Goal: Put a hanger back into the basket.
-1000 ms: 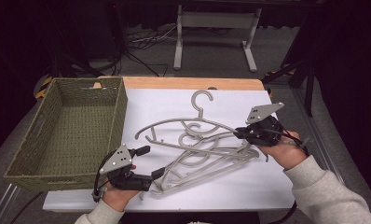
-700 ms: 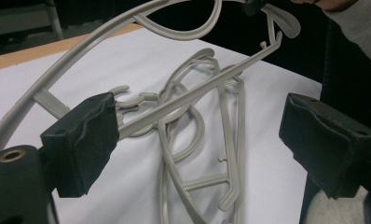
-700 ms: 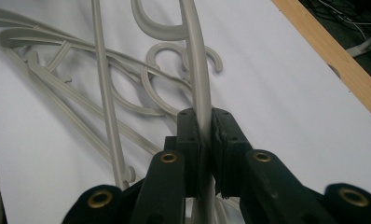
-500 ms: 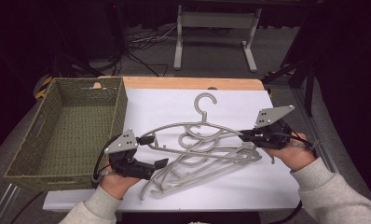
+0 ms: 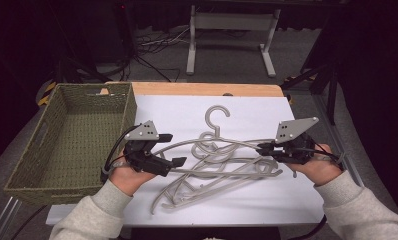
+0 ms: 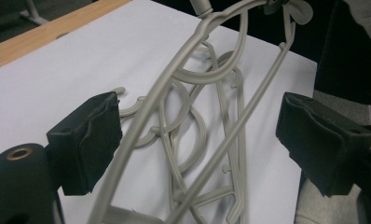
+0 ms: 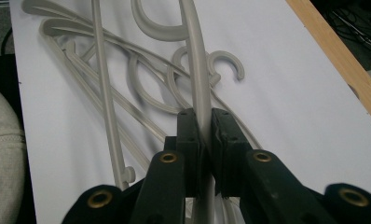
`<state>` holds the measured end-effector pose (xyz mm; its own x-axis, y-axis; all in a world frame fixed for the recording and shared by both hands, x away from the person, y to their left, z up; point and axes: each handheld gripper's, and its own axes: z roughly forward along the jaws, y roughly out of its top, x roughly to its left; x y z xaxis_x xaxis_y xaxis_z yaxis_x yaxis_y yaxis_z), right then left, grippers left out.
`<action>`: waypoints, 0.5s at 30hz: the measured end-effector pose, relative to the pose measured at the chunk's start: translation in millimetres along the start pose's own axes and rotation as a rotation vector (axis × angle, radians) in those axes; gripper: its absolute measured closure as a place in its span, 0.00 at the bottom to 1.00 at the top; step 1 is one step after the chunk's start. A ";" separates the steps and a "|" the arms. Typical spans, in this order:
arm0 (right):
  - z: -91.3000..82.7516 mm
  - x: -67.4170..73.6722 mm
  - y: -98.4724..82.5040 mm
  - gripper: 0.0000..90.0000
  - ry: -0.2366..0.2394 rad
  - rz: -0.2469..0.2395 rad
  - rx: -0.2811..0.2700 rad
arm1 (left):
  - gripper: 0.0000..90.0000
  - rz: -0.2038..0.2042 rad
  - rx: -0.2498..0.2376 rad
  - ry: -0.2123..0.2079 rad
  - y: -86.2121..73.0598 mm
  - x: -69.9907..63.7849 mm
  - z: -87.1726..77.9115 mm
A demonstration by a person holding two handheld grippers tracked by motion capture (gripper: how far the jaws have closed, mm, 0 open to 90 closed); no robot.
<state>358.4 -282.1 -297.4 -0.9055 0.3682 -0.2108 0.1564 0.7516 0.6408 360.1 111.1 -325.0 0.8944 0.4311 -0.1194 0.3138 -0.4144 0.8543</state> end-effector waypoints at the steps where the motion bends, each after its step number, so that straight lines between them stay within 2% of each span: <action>1: -0.5 0.6 0.2 0.92 0.002 -0.004 -0.002 | 0.17 -0.003 0.002 -0.006 1.0 1.1 1.5; 5: -2.0 3.2 0.2 0.92 -0.001 -0.016 -0.010 | 0.18 0.003 0.022 -0.021 4.3 4.0 7.2; 12: -4.5 11.1 0.2 0.92 0.000 -0.060 -0.016 | 0.21 0.026 0.055 -0.077 12.6 5.7 21.9; 15: -4.1 13.7 0.4 0.92 0.004 -0.066 -0.015 | 0.26 0.038 0.076 -0.113 14.8 5.3 28.7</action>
<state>344.4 -278.9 -297.0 -0.9152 0.3157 -0.2505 0.0900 0.7660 0.6365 378.6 84.3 -327.5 0.9348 0.3231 -0.1475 0.2986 -0.4902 0.8189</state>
